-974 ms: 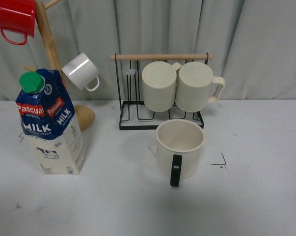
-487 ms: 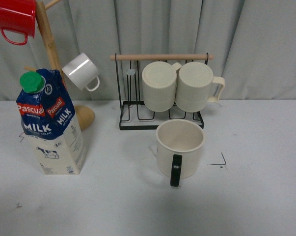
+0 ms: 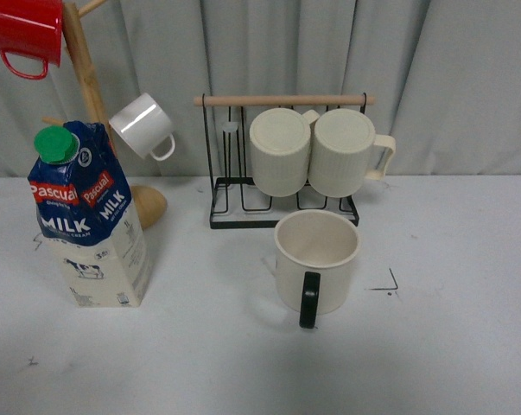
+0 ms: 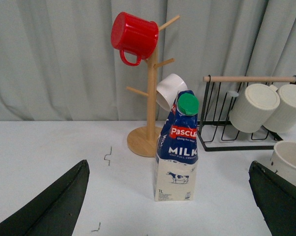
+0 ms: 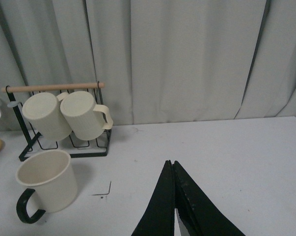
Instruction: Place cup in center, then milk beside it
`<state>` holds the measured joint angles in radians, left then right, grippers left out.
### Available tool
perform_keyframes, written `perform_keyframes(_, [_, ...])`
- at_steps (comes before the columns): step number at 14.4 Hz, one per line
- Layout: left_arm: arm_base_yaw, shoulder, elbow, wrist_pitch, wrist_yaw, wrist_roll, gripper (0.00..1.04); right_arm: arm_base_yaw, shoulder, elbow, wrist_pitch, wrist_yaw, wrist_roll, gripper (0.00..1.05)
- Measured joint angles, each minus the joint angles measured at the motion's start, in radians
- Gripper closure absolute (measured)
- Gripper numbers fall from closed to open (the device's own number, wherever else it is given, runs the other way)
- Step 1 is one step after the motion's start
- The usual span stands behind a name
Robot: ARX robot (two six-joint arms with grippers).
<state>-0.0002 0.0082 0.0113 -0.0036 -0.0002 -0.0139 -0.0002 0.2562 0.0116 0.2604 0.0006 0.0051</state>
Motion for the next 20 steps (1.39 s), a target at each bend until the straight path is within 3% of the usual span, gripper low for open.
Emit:
perform_keyframes(5, [0.000, 0.000, 0.000, 0.000, 0.000, 0.000, 0.07, 0.000, -0.086, 0.000, -0.090, 0.000, 0.000, 1.03])
perform_keyframes(6, [0.000, 0.000, 0.000, 0.000, 0.000, 0.000, 0.07, 0.000, -0.173, 0.000, -0.229, -0.002, 0.000, 1.03])
perform_keyframes(10, [0.000, 0.000, 0.000, 0.000, 0.000, 0.000, 0.07, 0.000, -0.252, 0.000, -0.264, 0.000, -0.002, 1.02])
perform_keyframes(16, [0.000, 0.000, 0.000, 0.000, 0.000, 0.000, 0.07, 0.000, -0.252, 0.000, -0.264, 0.000, -0.003, 0.28])
perform_keyframes(17, [-0.038, 0.071, 0.066, -0.187, -0.091, -0.074, 0.07, 0.000, -0.252, 0.000, -0.264, 0.000, -0.002, 0.12])
perform_keyframes(18, [-0.067, 0.190, 0.139, -0.295, -0.167, -0.147, 0.07, 0.000, -0.252, 0.000, -0.264, 0.000, -0.002, 0.05])
perform_keyframes(19, [-0.065, 0.378, 0.251, -0.269, -0.207, -0.269, 0.07, 0.000, -0.252, 0.000, -0.264, -0.001, -0.003, 0.07])
perform_keyframes(20, [-0.061, 0.522, 0.336, -0.119, -0.214, -0.295, 0.07, 0.000, -0.252, 0.000, -0.264, -0.001, -0.003, 0.06])
